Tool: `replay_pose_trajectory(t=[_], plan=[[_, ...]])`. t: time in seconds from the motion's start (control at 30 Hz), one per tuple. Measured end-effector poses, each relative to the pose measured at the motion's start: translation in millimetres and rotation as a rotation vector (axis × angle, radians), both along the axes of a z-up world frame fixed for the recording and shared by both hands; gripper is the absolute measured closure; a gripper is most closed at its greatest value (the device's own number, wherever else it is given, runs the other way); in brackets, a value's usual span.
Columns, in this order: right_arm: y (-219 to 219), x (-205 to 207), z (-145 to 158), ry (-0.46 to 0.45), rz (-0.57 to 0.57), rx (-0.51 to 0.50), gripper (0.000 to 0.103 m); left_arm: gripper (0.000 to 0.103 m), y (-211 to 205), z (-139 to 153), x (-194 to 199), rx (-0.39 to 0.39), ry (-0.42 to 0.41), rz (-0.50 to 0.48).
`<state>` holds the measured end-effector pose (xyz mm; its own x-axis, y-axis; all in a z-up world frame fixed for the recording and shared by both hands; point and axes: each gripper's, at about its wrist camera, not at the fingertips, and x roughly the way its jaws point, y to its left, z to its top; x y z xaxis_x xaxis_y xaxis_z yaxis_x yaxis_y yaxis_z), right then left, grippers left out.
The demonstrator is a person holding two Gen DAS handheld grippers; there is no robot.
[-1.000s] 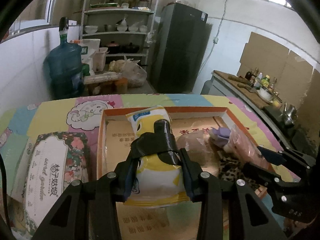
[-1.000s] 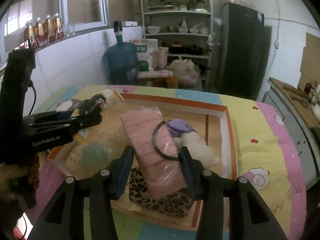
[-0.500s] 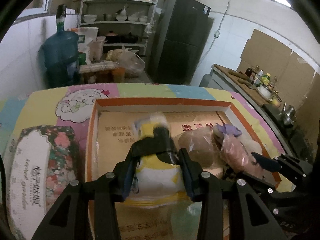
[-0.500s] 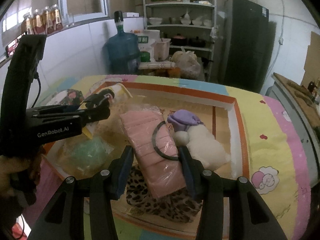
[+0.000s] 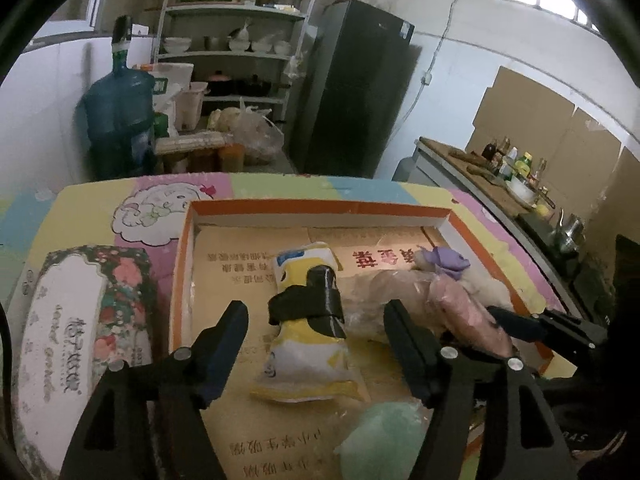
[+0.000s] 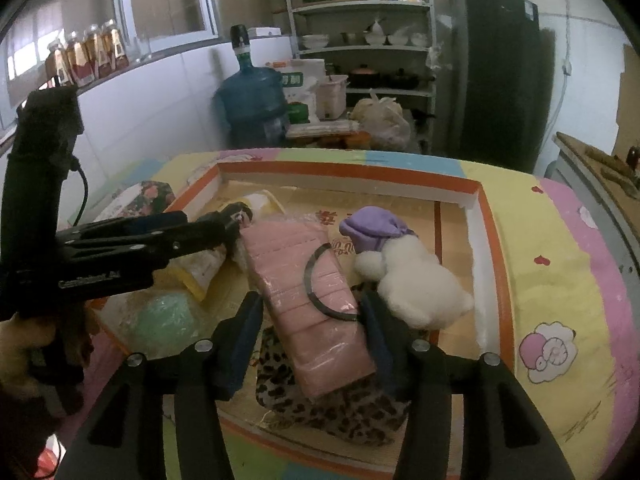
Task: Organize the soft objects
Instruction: 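Open the left tool to drop the yellow-white packet while the right tool releases the pink packet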
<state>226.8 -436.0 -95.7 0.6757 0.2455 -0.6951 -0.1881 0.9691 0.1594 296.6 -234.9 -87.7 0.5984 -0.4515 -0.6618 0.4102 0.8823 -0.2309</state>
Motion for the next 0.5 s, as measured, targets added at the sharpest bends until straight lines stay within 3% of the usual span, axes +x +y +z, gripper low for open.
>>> replay_pose_trajectory(t=[0.13,0.5], plan=[[-2.5,-4.2,-0.3,-0.006,-0.002,0.01,0.036,0.033,5.9,11.1,-11.2,-0.007,-0.041,0.013],[-8.9,-30.0,17.4,-0.069,-0.039,0.042,0.035,0.033,32.1,40.7,-53.9,-0.01,-0.191,0.062]])
